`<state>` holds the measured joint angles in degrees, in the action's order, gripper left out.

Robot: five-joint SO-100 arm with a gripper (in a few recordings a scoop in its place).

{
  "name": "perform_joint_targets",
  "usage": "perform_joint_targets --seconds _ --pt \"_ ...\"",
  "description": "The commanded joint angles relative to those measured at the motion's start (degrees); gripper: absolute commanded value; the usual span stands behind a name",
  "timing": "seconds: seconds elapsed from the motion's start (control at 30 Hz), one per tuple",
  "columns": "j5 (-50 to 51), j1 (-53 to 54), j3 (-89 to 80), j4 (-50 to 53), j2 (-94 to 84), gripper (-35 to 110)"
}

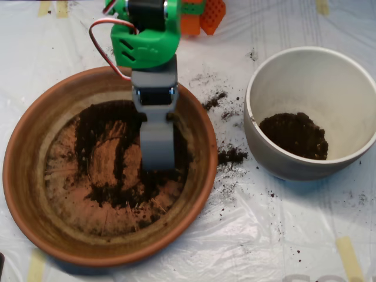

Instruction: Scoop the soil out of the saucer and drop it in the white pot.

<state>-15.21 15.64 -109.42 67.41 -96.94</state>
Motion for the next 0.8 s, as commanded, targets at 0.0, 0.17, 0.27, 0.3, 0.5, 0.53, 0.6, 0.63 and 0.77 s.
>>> perform_joint_targets --seconds 0.0,0.17,0.27,0.3,0.5,0.53,0.6,0.63,0.77 --pt "-2.5 1.2 -6.3 -5.5 -4.6 40" --pt "-6.2 0.9 -8.8 -9.8 0.1 40" --pt "-9.8 0.9 -7.9 -11.4 1.8 42" --pt "-10.8 1.0 -7.0 -11.4 2.5 43" --pt "-11.9 0.7 6.4 -2.9 12.4 41" --pt "-11.9 0.7 9.0 -1.3 14.3 41" --pt "-12.7 1.1 12.7 0.1 17.0 41" --pt "-13.4 1.3 14.6 0.7 18.4 41" --pt "-15.6 1.2 19.2 2.7 21.6 41"
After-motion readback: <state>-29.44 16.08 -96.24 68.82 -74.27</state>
